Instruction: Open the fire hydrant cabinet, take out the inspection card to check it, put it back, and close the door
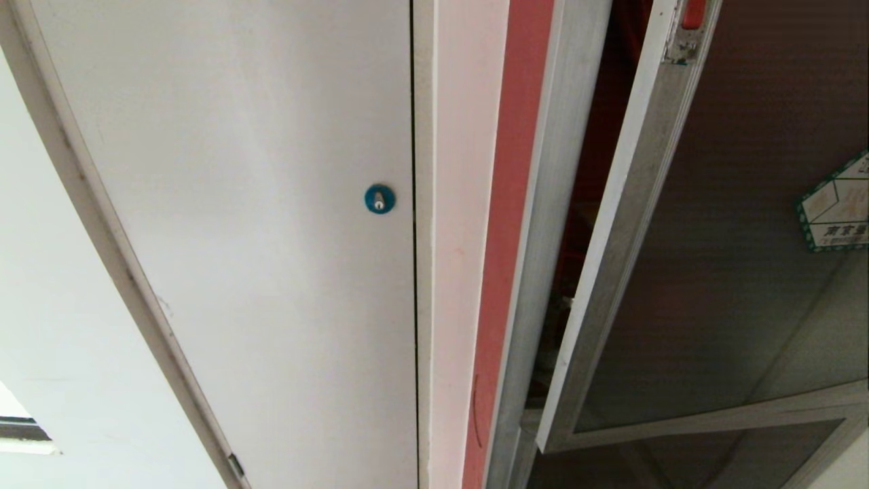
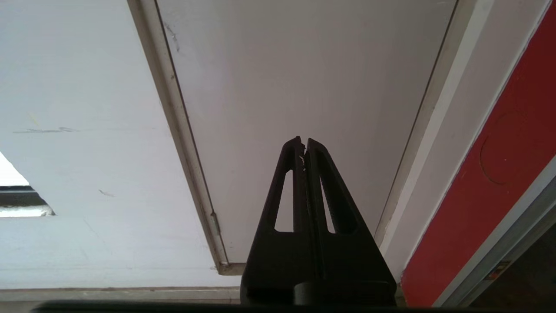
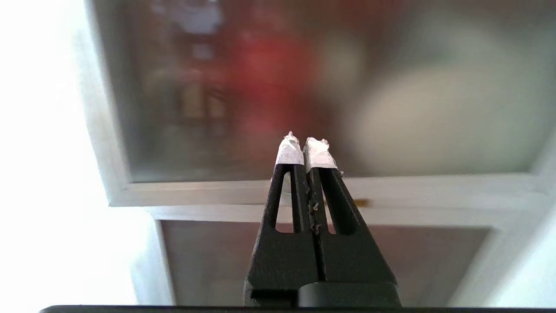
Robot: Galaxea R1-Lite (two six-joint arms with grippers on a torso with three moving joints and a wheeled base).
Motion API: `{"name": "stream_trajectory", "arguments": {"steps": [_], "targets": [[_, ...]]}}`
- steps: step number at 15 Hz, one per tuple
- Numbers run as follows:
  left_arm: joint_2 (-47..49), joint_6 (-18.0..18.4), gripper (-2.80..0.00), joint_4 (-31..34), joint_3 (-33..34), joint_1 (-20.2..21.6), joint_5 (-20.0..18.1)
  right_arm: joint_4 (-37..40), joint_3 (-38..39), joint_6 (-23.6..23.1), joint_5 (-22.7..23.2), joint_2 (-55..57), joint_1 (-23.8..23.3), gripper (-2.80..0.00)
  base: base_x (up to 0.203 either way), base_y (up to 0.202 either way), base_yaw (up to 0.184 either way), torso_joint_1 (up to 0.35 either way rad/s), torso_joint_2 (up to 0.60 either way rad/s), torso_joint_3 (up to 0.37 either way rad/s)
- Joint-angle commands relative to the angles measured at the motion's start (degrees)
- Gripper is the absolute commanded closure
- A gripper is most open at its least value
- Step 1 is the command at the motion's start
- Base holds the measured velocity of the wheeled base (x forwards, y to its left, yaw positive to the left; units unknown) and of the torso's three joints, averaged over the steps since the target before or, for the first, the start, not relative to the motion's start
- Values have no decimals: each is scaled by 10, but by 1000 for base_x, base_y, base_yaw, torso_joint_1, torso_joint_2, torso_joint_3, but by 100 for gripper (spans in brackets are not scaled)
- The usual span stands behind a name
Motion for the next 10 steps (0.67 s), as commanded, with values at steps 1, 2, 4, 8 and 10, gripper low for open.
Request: {"name": "stream_trajectory", "arguments": {"steps": [1, 2, 4, 8, 10], "targets": [[0, 0, 0, 0, 0, 0, 0, -2, 13, -1, 8, -1, 0, 0, 0, 0, 0, 0, 0, 0], [0, 0, 0, 0, 0, 0, 0, 4, 13, -3, 9, -1, 0, 0, 0, 0, 0, 0, 0, 0], [0, 0, 0, 0, 0, 0, 0, 46, 13, -28, 9, -1, 0, 0, 0, 0, 0, 0, 0, 0], [0, 0, 0, 0, 0, 0, 0, 97, 13, -41, 9, -1, 0, 0, 0, 0, 0, 0, 0, 0], [0, 0, 0, 0, 0, 0, 0, 111, 11, -36, 9, -1, 0, 0, 0, 0, 0, 0, 0, 0]]}}
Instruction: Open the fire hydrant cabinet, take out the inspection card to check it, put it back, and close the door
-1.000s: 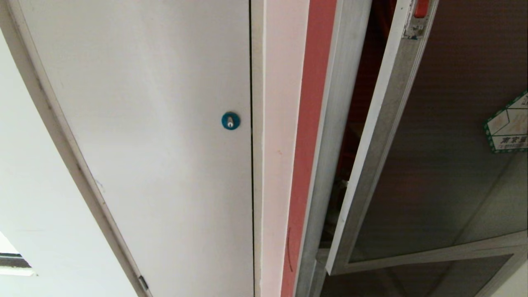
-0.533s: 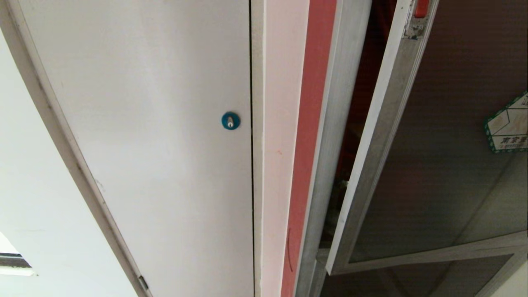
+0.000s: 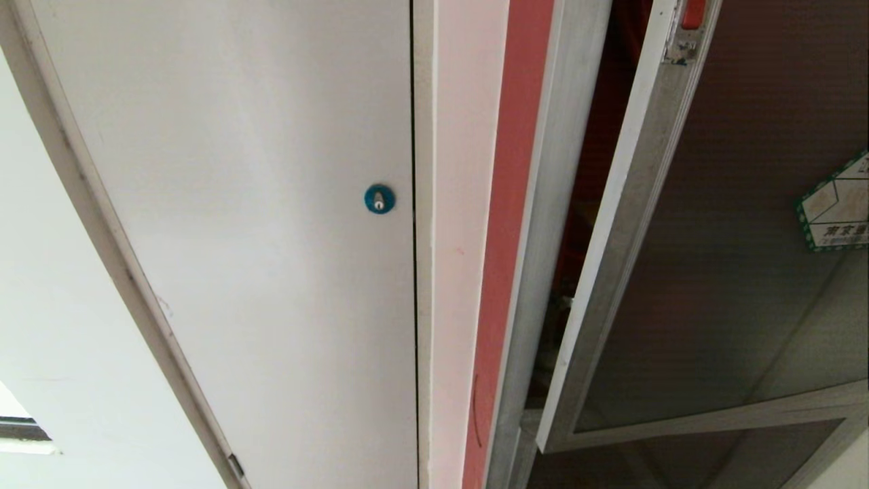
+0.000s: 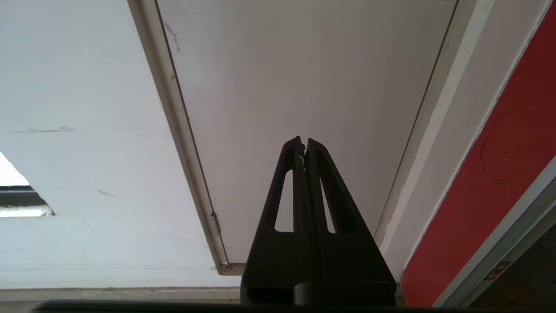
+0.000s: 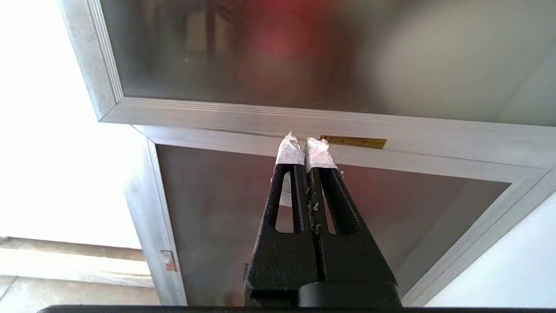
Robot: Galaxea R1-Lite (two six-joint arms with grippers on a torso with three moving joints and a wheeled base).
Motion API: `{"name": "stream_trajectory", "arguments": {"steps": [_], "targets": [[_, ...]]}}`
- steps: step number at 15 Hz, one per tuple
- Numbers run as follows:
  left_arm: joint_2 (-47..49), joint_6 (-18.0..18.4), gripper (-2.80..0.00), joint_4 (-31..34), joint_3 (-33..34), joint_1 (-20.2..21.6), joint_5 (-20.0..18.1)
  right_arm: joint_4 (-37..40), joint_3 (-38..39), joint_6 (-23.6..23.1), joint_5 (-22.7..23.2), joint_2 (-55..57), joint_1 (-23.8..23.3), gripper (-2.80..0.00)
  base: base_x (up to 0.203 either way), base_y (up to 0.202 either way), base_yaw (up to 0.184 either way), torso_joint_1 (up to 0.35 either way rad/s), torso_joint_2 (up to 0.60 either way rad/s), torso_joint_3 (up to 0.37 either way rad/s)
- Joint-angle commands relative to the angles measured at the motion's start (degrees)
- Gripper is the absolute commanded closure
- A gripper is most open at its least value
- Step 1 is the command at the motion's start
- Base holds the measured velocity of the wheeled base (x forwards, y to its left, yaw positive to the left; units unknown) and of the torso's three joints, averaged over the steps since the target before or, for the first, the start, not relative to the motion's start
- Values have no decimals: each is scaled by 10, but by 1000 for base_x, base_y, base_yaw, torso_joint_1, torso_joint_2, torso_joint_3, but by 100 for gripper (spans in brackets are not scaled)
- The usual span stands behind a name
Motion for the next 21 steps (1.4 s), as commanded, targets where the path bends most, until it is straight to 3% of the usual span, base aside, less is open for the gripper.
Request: {"name": "stream_trajectory", "arguments": {"steps": [1, 13, 17, 19, 21], "targets": [[0, 0, 0, 0, 0, 0, 0, 2, 0, 3, 1, 1, 0, 0, 0, 0, 0, 0, 0, 0], [0, 0, 0, 0, 0, 0, 0, 0, 0, 9, 0, 1, 0, 0, 0, 0, 0, 0, 0, 0], [0, 15, 0, 0, -5, 0, -1, 0, 0, 9, 0, 1, 1, 0, 0, 0, 0, 0, 0, 0], [10, 15, 0, 3, -54, 0, -13, 0, 0, 9, 0, 1, 0, 0, 0, 0, 0, 0, 0, 0], [79, 13, 0, 2, -115, -1, -40, 0, 0, 9, 0, 1, 1, 0, 0, 0, 0, 0, 0, 0]]}}
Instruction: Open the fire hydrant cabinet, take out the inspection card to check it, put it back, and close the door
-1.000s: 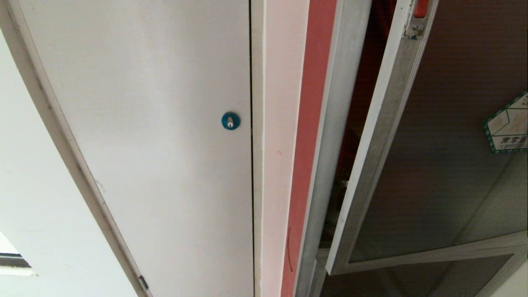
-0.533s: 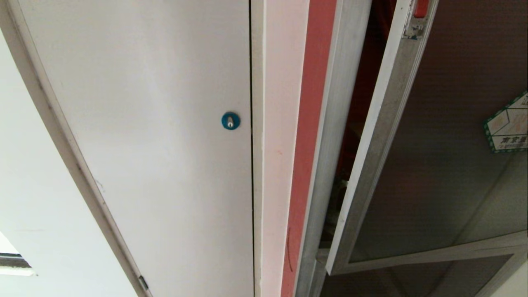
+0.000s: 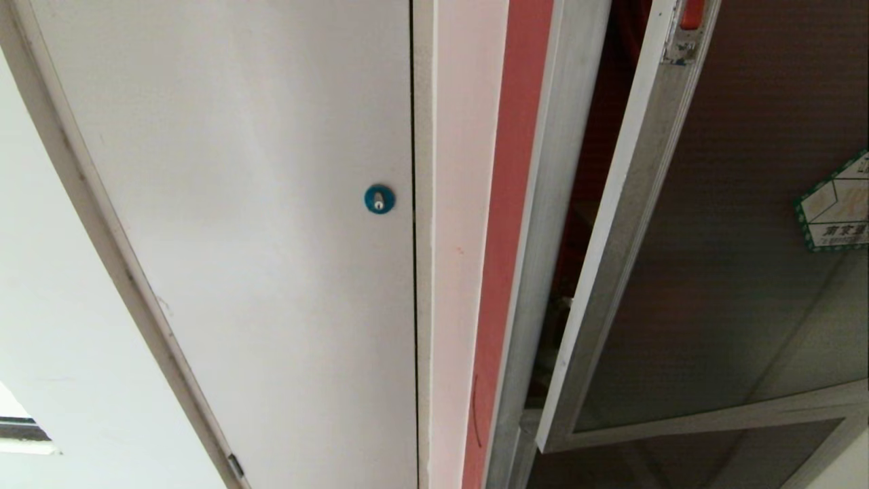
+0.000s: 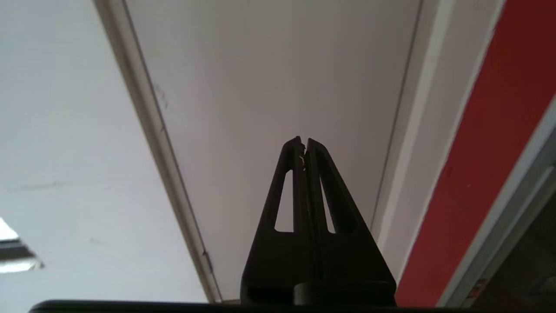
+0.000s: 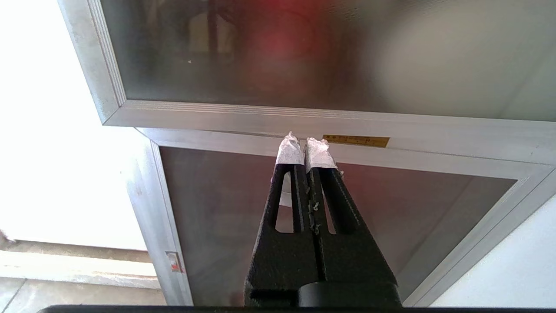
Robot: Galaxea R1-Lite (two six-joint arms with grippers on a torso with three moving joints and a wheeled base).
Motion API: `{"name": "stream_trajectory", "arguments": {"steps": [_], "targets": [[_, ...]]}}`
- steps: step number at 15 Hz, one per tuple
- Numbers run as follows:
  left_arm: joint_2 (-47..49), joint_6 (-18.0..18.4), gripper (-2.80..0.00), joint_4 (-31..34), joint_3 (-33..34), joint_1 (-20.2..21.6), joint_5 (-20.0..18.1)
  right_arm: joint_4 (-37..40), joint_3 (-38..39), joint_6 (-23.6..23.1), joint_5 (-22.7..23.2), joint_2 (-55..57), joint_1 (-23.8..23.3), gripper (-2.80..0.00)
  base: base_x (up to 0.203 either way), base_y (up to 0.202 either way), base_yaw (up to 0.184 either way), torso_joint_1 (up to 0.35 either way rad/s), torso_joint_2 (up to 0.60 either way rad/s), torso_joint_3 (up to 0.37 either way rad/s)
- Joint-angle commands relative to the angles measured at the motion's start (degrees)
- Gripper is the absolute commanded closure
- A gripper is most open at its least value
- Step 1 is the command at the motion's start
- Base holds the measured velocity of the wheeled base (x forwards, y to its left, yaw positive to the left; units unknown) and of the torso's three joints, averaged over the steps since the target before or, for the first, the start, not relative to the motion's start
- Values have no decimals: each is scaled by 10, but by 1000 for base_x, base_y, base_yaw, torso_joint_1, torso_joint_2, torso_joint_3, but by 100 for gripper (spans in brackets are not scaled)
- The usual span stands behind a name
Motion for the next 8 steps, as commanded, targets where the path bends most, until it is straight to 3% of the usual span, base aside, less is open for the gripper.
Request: {"name": "stream_trajectory", "arguments": {"steps": [1, 3, 6, 8], "targets": [[91, -1, 0, 0, -55, -2, -16, 0, 0, 0, 0, 1, 0, 0, 0, 0, 0, 0, 0, 0], [206, -2, 0, 0, -135, -10, -75, 0, 0, 0, 0, 1, 0, 0, 0, 0, 0, 0, 0, 0], [389, -4, 0, -1, -257, -39, -226, 0, 0, 0, 0, 1, 1, 0, 0, 0, 0, 0, 0, 0], [500, -6, 0, -1, -334, -116, -289, 0, 0, 0, 0, 1, 0, 0, 0, 0, 0, 0, 0, 0]]}}
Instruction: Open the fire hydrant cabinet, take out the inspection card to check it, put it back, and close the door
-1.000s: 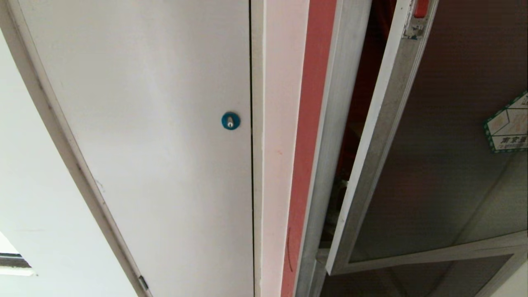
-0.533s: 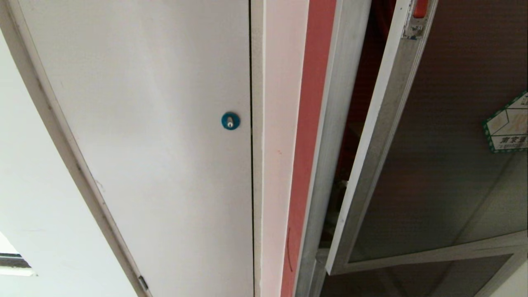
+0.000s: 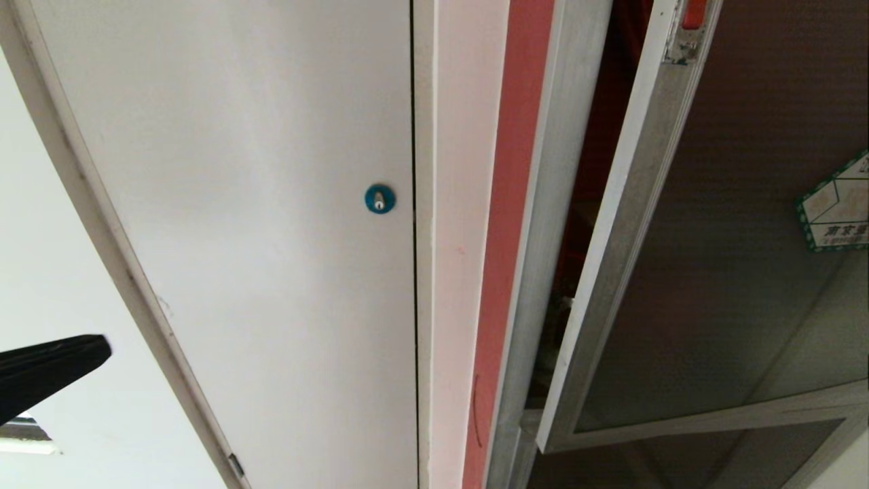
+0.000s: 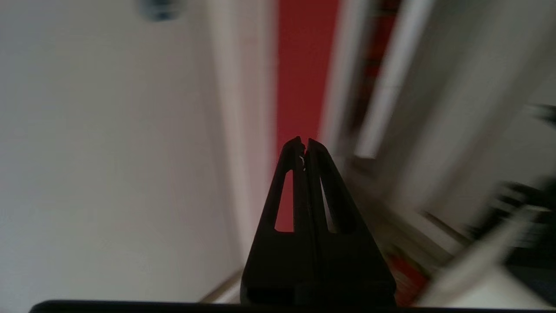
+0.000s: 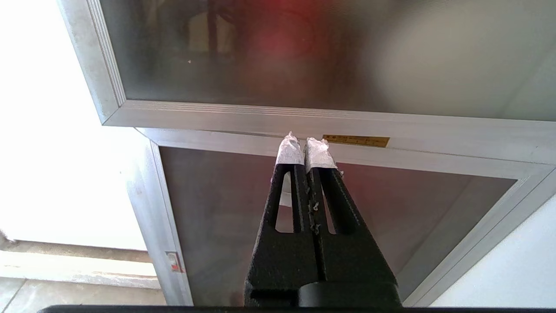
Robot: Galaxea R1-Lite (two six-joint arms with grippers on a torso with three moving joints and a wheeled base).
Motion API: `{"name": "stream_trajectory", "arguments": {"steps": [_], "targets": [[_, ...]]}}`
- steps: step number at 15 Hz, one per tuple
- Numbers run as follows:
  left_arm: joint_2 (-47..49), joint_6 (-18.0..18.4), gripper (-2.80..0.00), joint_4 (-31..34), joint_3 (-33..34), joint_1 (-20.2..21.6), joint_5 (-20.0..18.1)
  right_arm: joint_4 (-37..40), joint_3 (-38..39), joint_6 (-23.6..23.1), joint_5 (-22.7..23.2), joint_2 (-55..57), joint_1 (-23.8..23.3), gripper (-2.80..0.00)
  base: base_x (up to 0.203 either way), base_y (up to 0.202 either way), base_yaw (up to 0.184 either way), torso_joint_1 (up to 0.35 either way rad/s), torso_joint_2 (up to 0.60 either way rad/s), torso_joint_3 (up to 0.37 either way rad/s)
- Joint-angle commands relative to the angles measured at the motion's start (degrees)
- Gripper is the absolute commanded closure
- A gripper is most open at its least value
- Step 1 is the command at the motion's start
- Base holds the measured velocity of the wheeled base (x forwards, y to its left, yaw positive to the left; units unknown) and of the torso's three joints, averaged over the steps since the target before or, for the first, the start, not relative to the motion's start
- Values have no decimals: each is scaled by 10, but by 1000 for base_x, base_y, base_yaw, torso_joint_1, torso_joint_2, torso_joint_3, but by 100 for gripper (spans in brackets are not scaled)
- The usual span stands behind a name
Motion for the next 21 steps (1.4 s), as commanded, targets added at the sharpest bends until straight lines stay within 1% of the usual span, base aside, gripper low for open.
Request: {"name": "stream_trajectory", "arguments": {"steps": [1, 2, 3, 5, 6, 8, 10, 11, 12, 15, 17, 21], "targets": [[145, 0, 0, -1, -60, -69, -35, 0, 0, -1, 0, 1, 1, 0, 0, 0, 0, 0, 0, 0], [194, -2, 0, -13, -85, -122, -47, 0, 0, -1, 0, 1, 0, 0, 0, 0, 0, 0, 0, 0], [242, -6, 0, -37, -106, -166, -55, 0, 0, -1, 0, 1, 1, 0, 0, 0, 0, 0, 0, 0], [323, -22, 0, -105, -139, -231, -65, 0, 0, -1, 0, 1, 1, 0, 0, 0, 0, 0, 0, 0], [358, -28, 0, -136, -154, -254, -67, 0, 0, -1, 0, 1, 0, 0, 0, 0, 0, 0, 0, 0], [420, -34, 0, -170, -197, -278, -67, 0, 0, -1, 0, 1, 1, 0, 0, 0, 0, 0, 0, 0], [465, -35, 0, -181, -246, -293, -64, 0, 0, -1, 0, 1, 1, 0, 0, 0, 0, 0, 0, 0], [484, -36, 0, -182, -263, -304, -52, 0, 0, -1, 0, 1, 0, 0, 0, 0, 0, 0, 0, 0], [498, -36, 0, -183, -275, -314, -40, 0, 0, -1, 0, 1, 1, 0, 0, 0, 0, 0, 0, 0], [530, -36, 0, -184, -308, -332, -33, 0, 0, -1, 0, 1, 0, 0, 0, 0, 0, 0, 0, 0], [549, -35, 0, -184, -329, -341, -14, 0, 0, 0, 0, 1, 0, 0, 0, 0, 0, 0, 0, 0], [582, -33, 0, -184, -363, -345, -6, 0, 0, -1, 0, 1, 0, 0, 0, 0, 0, 0, 0, 0]]}}
